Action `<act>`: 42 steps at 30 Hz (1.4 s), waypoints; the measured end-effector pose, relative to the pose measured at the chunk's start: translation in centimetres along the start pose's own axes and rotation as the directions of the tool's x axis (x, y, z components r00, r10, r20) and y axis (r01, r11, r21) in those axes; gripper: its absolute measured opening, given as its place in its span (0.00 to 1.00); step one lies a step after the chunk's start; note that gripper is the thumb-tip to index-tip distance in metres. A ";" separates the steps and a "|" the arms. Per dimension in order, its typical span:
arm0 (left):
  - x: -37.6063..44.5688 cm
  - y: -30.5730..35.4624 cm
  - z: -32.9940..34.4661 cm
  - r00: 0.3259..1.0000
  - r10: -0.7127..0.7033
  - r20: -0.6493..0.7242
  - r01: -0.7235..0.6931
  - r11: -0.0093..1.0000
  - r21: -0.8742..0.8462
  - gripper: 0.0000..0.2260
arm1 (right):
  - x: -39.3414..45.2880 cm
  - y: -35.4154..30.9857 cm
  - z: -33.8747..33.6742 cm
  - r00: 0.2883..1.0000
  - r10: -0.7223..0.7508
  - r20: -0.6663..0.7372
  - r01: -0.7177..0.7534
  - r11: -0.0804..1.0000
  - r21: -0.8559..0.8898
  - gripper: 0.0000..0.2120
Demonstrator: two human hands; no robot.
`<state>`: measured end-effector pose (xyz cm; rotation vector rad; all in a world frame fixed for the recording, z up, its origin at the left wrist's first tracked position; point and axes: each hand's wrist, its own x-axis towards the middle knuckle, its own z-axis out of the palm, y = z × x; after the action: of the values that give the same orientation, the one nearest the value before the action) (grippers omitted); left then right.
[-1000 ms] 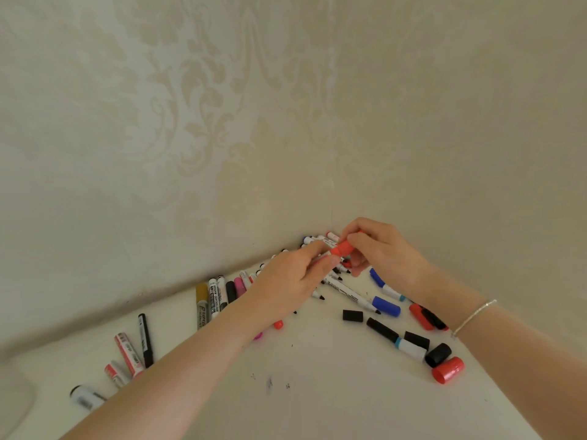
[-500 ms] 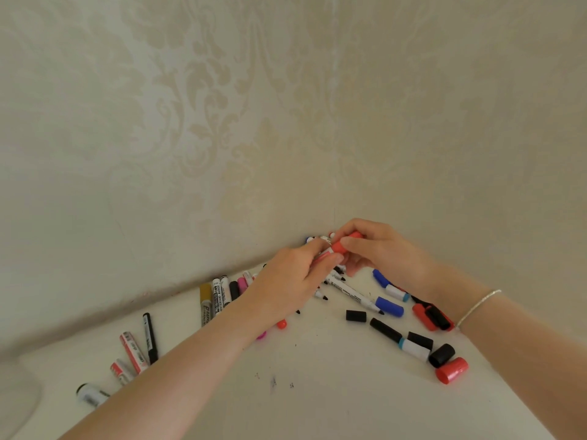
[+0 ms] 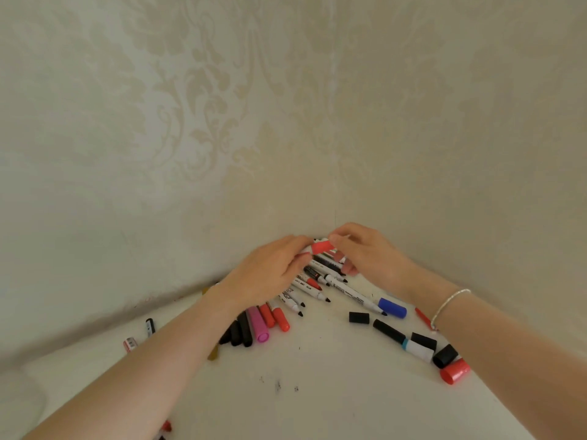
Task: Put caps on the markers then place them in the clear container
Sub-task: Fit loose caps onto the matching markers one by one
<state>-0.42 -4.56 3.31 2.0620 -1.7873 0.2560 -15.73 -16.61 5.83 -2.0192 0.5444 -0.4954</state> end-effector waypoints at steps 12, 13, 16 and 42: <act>-3.7 -7.1 1.5 0.961 -0.190 0.202 0.200 0.979 -0.027 0.19 | 0.5 6.1 -1.0 0.953 0.242 -0.183 -0.273 0.948 -0.165 0.09; -3.8 -7.2 1.7 0.955 -0.214 0.207 0.232 0.971 -0.063 0.21 | 0.7 6.2 -1.1 0.951 0.246 -0.188 -0.278 0.946 -0.168 0.10; -3.6 -7.3 1.9 0.946 -0.253 0.202 0.274 0.958 -0.083 0.23 | 0.9 6.4 -2.2 0.939 0.258 -0.226 -0.297 0.942 -0.158 0.12; 0.1 -6.1 4.9 0.889 -0.457 0.018 0.455 0.880 -0.133 0.13 | 0.3 5.8 -6.3 0.927 0.366 -0.084 -0.292 0.560 -0.775 0.08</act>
<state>5.03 -6.04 -2.13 2.2956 -1.2162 0.0115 -20.00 -23.76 3.74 -2.6450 1.2247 0.1219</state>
